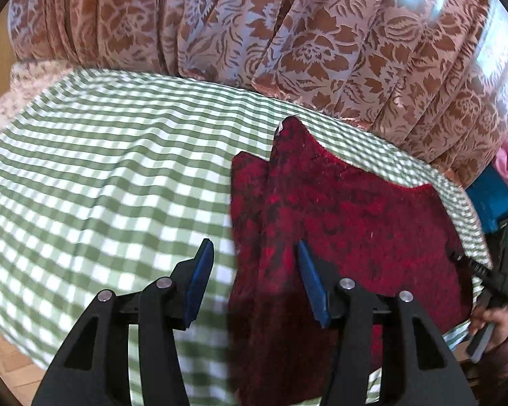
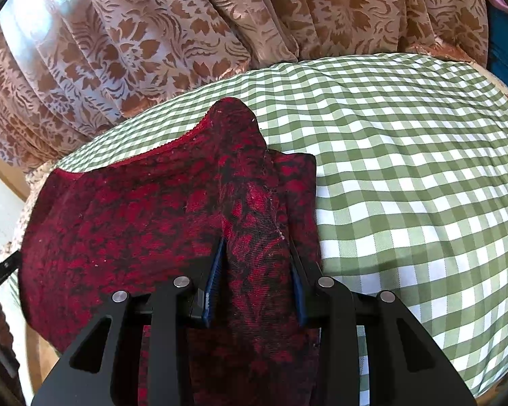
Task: Fold small clothes
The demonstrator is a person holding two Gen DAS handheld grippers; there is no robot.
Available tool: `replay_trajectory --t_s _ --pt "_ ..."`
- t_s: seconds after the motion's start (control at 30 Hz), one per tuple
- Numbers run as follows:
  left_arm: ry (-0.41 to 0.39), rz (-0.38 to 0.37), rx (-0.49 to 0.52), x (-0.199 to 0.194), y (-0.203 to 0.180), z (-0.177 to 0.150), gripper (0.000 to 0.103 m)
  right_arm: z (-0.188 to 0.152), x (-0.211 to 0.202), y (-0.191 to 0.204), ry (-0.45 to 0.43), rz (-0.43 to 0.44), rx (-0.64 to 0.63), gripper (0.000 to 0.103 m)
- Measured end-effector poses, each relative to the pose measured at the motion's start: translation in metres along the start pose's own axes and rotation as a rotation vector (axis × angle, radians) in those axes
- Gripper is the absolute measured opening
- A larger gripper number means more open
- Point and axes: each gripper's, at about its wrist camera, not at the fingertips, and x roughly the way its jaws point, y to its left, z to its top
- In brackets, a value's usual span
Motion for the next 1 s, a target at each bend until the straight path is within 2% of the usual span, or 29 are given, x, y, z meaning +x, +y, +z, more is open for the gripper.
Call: replay_trajectory --t_s 0.1,0.17,0.2,0.27,0.37,0.43,0.5,0.6,0.7,0.73,0.83,0.87,0.9,1.0 --pt "0.026 -0.046 -0.031 0.014 0.002 0.01 0.05 0.0 0.0 0.0 0.0 0.002 0.004 0.033" --pt "0.035 -0.048 -0.037 0.021 0.001 0.013 0.046 -0.001 0.0 -0.001 -0.001 0.006 0.006 0.033" --pt "0.038 -0.053 -0.035 0.024 0.0 0.014 0.04 -0.001 0.0 -0.001 -0.001 0.007 0.007 0.033" --pt "0.052 -0.087 -0.041 0.03 -0.001 0.019 0.016 0.0 0.0 -0.001 -0.001 0.007 0.007 0.033" --pt "-0.008 -0.081 -0.031 0.021 -0.009 0.023 0.013 0.0 -0.001 -0.001 -0.004 0.007 0.012 0.033" --pt "-0.032 -0.034 -0.02 0.02 -0.015 0.022 0.012 0.0 -0.003 0.001 -0.011 0.001 0.009 0.033" --pt "0.015 0.034 -0.018 0.039 -0.013 0.017 0.012 -0.001 -0.001 0.001 -0.011 -0.008 0.002 0.033" --pt "0.05 0.059 -0.033 0.059 -0.009 0.006 0.014 -0.002 0.003 0.0 -0.006 -0.014 -0.005 0.033" --pt "0.023 0.086 -0.041 0.053 -0.01 0.003 0.025 -0.004 0.005 -0.005 0.003 0.013 0.027 0.033" --pt "0.017 0.105 -0.054 0.05 -0.009 0.003 0.035 -0.003 0.005 -0.006 0.005 0.02 0.034 0.035" --pt "-0.023 0.099 -0.084 0.033 -0.005 0.007 0.041 -0.002 -0.001 -0.012 0.003 0.062 0.075 0.05" --pt "-0.042 0.11 -0.078 0.026 -0.008 0.007 0.042 -0.002 -0.005 -0.015 -0.006 0.063 0.09 0.065" --pt "-0.063 0.123 -0.068 0.02 -0.012 0.007 0.041 -0.002 -0.009 -0.018 -0.014 0.064 0.109 0.07" --pt "-0.141 0.109 -0.027 -0.005 -0.025 0.007 0.039 -0.006 -0.018 -0.032 -0.019 0.13 0.162 0.071"
